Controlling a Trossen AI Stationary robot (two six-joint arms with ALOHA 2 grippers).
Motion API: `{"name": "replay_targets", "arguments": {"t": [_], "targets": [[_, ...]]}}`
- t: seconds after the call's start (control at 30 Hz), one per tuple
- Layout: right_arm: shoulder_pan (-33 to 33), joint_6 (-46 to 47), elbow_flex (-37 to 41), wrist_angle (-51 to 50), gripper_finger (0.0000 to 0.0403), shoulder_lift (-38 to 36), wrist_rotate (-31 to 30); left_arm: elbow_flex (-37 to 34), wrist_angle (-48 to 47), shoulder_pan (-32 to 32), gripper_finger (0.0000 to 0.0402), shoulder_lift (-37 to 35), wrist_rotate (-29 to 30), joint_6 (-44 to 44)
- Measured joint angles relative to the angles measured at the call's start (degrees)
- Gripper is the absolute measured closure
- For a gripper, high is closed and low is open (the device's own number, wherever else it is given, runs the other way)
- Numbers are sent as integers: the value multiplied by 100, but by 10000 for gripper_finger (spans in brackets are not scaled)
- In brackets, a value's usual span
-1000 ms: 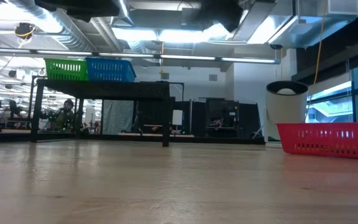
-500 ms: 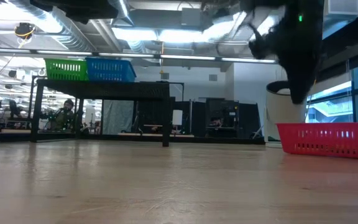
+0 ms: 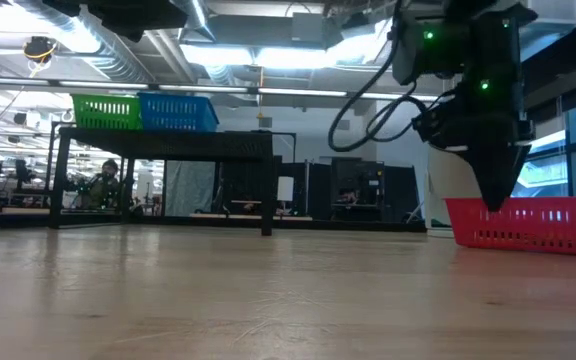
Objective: Pick & Place Office Desk Supplies
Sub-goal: Put the orange basket on the shelf
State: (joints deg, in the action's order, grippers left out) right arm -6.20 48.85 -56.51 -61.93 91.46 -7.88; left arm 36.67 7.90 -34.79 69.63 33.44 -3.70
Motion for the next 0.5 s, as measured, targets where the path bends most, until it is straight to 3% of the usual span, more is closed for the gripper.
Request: {"name": "replay_targets", "arguments": {"t": [0.27,0.5], "targets": [[1,-132,360,1018,201,0,361,0,4,0,256,0,-96,-67],[2,-133,404,1100,292,0,428,0,4,0,259,0,-309,-171]]}}
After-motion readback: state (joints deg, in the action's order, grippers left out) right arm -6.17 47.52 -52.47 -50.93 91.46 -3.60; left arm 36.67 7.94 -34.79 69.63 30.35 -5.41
